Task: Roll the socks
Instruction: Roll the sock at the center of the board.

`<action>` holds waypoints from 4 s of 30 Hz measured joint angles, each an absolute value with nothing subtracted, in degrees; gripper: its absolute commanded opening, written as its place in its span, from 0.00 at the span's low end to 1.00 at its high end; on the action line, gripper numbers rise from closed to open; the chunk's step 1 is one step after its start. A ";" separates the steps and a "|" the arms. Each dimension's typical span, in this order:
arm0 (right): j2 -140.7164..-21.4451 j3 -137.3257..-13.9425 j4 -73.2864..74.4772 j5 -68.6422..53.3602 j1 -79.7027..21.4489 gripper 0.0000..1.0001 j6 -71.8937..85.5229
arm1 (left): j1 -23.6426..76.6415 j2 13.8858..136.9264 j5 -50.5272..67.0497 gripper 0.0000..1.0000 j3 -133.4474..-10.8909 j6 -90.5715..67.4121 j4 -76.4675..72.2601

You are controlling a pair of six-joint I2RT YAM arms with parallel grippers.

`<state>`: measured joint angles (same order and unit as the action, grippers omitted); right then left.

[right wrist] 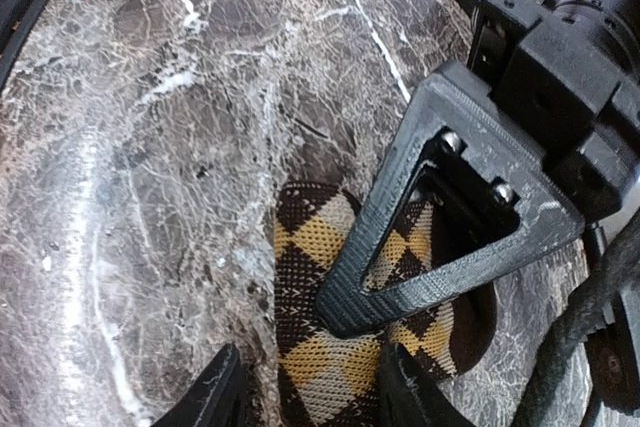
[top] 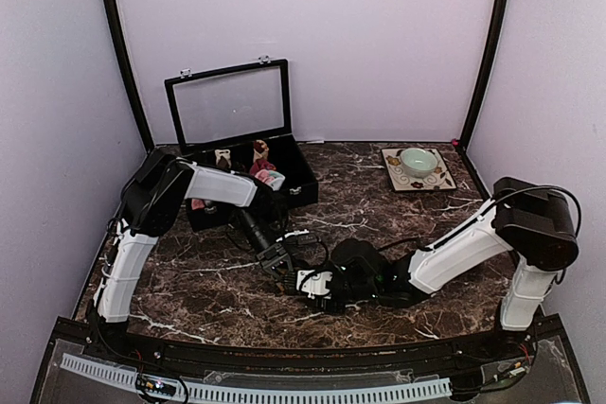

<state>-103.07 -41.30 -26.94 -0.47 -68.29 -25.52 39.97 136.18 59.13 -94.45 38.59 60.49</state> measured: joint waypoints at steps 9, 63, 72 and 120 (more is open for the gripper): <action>-106.54 -42.78 -28.56 -1.10 -67.16 0.14 -25.69 | 39.94 135.72 58.28 0.45 -94.24 38.92 60.53; -120.25 -65.52 -5.39 -41.65 -52.16 0.00 2.68 | 43.88 82.72 30.35 0.79 -55.86 47.86 29.85; -121.16 -66.48 -4.34 -44.34 -51.46 0.00 9.26 | 52.36 92.40 16.67 0.67 -52.99 50.46 19.55; -121.34 -63.18 -8.34 -50.30 -49.80 0.00 17.47 | 58.39 97.30 -1.43 0.40 -49.93 49.71 6.52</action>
<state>-121.34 -63.18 -8.34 -50.30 -49.80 17.47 58.39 97.30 -1.43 -49.93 49.71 6.52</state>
